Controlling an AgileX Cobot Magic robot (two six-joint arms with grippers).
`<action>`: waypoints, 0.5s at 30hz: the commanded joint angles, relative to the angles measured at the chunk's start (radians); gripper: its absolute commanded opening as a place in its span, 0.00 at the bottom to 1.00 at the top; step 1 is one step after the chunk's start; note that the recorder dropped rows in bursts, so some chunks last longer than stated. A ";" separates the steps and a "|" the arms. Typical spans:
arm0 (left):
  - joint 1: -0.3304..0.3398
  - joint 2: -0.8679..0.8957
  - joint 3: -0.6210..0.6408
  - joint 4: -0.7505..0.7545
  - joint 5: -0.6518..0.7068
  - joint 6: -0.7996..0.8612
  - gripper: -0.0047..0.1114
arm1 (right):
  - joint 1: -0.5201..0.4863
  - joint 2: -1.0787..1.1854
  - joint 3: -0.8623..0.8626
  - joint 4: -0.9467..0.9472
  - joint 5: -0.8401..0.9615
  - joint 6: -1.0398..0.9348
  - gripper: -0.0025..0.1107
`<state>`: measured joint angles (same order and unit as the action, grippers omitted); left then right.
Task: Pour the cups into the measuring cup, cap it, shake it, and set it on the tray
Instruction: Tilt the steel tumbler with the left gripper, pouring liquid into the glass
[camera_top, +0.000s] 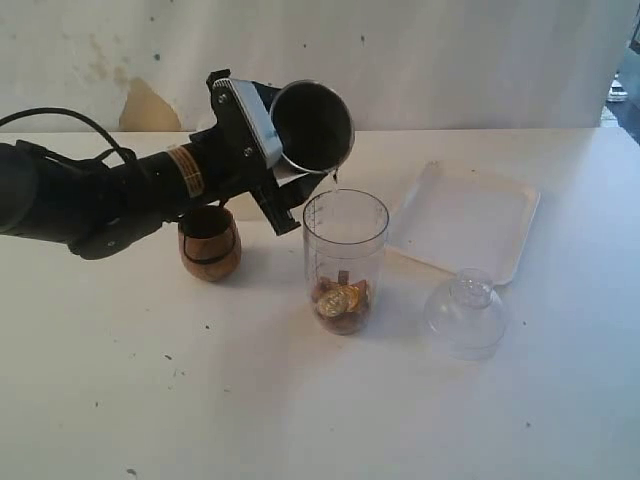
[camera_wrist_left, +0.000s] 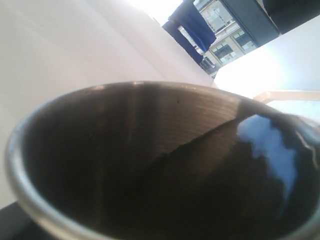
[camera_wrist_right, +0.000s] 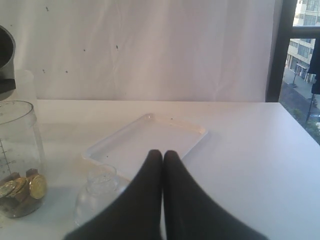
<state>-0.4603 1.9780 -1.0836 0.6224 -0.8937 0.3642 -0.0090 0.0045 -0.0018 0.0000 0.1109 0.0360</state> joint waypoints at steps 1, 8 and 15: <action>-0.007 -0.014 -0.012 -0.003 -0.055 0.021 0.04 | -0.004 -0.004 0.002 0.000 0.000 0.003 0.02; -0.009 -0.014 -0.012 0.006 -0.055 0.063 0.04 | -0.004 -0.004 0.002 0.000 0.000 0.003 0.02; -0.009 -0.014 -0.012 0.006 -0.051 0.062 0.04 | -0.004 -0.004 0.002 0.000 0.000 0.003 0.02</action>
<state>-0.4666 1.9780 -1.0836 0.6413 -0.8937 0.4216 -0.0090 0.0045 -0.0018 0.0000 0.1109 0.0360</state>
